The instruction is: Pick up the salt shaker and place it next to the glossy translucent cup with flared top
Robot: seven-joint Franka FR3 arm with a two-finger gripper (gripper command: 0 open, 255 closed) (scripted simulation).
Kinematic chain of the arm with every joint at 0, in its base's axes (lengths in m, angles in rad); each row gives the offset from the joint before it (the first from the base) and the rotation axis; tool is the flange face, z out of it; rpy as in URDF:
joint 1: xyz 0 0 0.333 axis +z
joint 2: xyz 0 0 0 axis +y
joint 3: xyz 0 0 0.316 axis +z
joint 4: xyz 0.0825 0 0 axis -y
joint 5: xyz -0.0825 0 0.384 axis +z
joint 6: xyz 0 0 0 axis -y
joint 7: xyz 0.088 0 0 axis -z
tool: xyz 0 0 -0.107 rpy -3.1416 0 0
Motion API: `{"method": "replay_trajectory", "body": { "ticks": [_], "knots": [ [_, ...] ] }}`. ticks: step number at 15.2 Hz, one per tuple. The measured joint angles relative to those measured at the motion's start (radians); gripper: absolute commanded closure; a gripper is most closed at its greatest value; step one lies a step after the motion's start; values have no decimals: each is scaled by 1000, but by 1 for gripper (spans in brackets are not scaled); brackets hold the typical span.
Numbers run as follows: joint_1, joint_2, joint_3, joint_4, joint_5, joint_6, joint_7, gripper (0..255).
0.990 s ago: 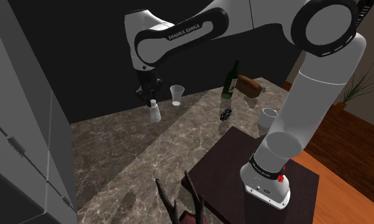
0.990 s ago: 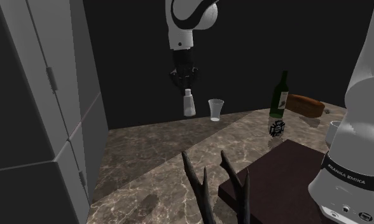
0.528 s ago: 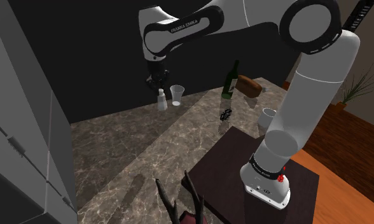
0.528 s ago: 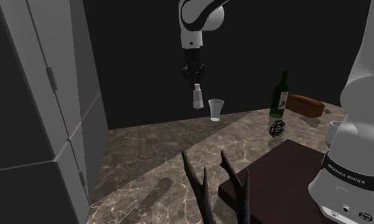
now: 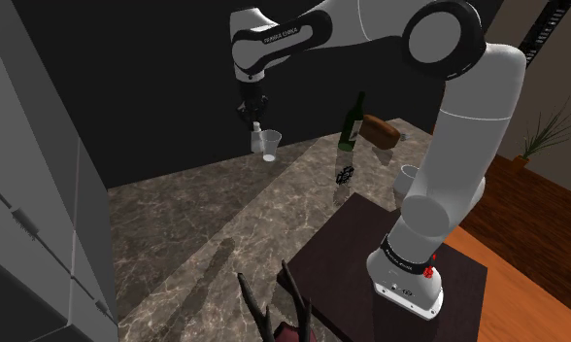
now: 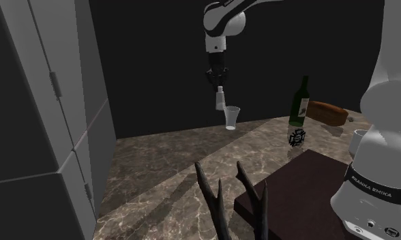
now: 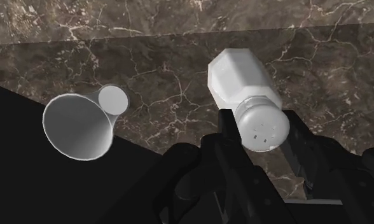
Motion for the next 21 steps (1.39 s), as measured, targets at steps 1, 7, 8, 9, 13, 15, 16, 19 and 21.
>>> {"method": "replay_trajectory", "body": {
  "ticks": [1,7,8,9,13,15,16,19,21],
  "knots": [
    [-9,22,-8,31,-5,-8,-18,255],
    [-26,51,-22,18,-14,36,-41,255],
    [-24,55,-22,11,-15,47,-38,255],
    [-25,59,-22,2,-17,59,-37,255],
    [-23,83,-25,-20,-26,103,-29,255],
    [-23,96,-27,-32,-30,128,-26,255],
    [-22,105,-28,-33,-33,138,-23,255],
    [-21,121,-30,-51,-40,170,-17,255],
    [-19,136,-32,-58,-45,192,-12,255]
  ]
}}
